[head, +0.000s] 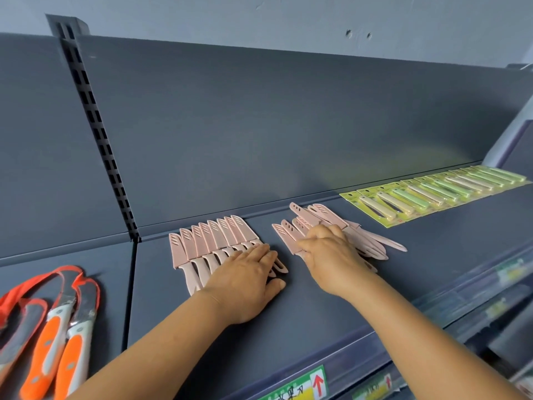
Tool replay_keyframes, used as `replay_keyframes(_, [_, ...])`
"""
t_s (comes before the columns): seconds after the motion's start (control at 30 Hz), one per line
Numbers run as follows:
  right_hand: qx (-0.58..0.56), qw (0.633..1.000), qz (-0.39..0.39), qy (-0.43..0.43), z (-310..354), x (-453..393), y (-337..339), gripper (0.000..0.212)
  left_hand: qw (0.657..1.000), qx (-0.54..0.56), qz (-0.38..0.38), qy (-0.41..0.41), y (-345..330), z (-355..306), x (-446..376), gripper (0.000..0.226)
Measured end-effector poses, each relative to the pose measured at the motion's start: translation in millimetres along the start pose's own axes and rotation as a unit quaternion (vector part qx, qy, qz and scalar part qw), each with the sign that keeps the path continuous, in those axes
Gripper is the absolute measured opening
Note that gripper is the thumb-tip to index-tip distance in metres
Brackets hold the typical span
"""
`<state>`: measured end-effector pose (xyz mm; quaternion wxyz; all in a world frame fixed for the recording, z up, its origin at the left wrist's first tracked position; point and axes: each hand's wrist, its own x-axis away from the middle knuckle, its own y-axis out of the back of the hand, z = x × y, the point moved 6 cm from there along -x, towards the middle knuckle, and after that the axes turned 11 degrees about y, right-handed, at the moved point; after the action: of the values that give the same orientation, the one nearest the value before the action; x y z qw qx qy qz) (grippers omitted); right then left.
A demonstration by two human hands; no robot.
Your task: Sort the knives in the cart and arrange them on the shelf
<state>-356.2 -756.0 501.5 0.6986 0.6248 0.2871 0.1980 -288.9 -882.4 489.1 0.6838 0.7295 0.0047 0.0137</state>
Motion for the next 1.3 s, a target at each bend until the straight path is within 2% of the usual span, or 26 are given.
replay_keyframes(0.17, [-0.009,0.999,0.030,0.011,9.6,5.5,-7.8,0.034,1.000,0.015,-0.004,0.005,-3.2,1.6,-0.3,0.061])
replay_keyframes(0.4, [-0.030,0.998,0.038,0.030,23.7,-28.2,-16.6,0.034,1.000,0.024,-0.010,0.007,-5.7,2.1,-1.4,0.063])
replay_keyframes(0.73, [-0.068,0.998,0.003,-0.013,27.0,-48.7,-16.5,0.038,0.999,0.030,-0.010,0.000,-5.4,2.4,-1.2,0.064])
replay_keyframes(0.87, [-0.117,0.992,-0.014,-0.035,24.7,-47.8,-16.4,0.018,0.999,0.033,-0.012,-0.004,-6.3,3.2,-2.1,0.064])
replay_keyframes(1.3, [-0.170,0.983,0.005,-0.061,27.2,-46.6,-8.9,0.025,0.999,0.039,-0.014,-0.007,-5.4,3.8,-2.9,0.068])
